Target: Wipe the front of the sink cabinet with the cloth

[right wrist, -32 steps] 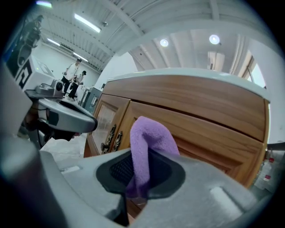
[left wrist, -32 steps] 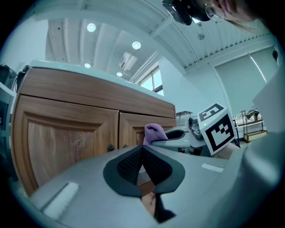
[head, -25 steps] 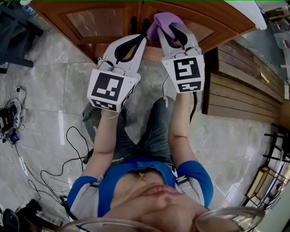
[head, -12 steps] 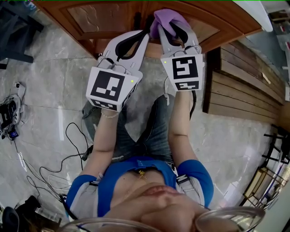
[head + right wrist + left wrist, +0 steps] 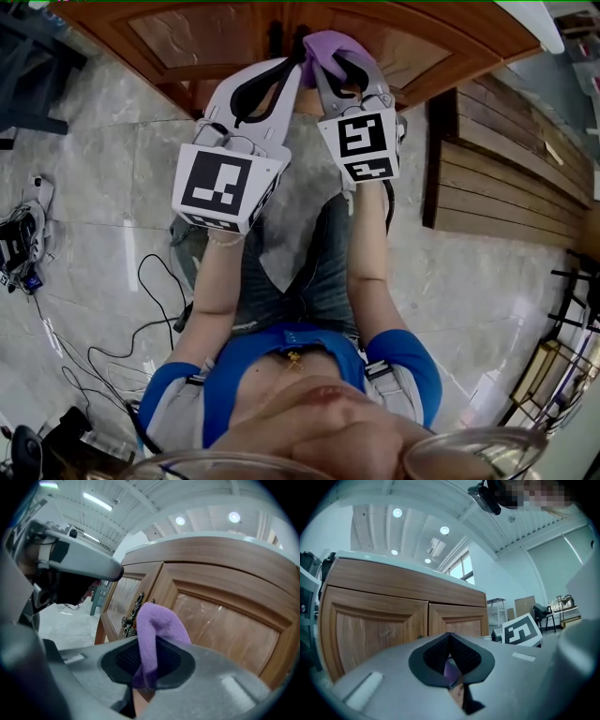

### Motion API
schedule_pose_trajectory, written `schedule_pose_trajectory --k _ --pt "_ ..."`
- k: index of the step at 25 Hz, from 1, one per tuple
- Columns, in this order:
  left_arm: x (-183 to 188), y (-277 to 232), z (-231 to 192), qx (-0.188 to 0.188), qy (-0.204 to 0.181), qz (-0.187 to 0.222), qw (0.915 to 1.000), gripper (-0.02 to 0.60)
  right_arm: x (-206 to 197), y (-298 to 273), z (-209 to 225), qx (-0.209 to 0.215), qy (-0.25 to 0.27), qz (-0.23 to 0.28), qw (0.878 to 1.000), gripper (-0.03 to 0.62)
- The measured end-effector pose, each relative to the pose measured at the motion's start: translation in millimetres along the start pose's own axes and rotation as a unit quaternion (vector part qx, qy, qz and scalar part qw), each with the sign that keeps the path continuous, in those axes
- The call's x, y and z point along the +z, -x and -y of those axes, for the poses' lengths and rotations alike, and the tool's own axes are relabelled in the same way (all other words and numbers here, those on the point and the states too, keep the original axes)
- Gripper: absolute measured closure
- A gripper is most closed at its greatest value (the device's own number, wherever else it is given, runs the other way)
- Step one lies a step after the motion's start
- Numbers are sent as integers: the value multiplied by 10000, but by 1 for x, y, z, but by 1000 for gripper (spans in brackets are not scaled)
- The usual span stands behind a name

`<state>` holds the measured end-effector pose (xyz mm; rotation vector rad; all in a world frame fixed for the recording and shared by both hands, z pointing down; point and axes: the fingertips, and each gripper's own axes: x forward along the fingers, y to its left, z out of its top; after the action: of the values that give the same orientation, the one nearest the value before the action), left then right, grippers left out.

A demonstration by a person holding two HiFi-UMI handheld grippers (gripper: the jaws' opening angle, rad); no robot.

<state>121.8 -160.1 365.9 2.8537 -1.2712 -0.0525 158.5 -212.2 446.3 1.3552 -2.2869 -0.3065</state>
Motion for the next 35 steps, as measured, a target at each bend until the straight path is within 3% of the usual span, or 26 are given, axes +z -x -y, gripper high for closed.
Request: schedule_pose_trajectory --k 12,35 --pt "-9 -4 -1 -12 17 -140 9999 581 -5 0 0 22 28 -6 10000 536" --pt "-19 -15 13 -175 -94 -316 9993 581 -39 41 47 -340 -17 -348 9988 536"
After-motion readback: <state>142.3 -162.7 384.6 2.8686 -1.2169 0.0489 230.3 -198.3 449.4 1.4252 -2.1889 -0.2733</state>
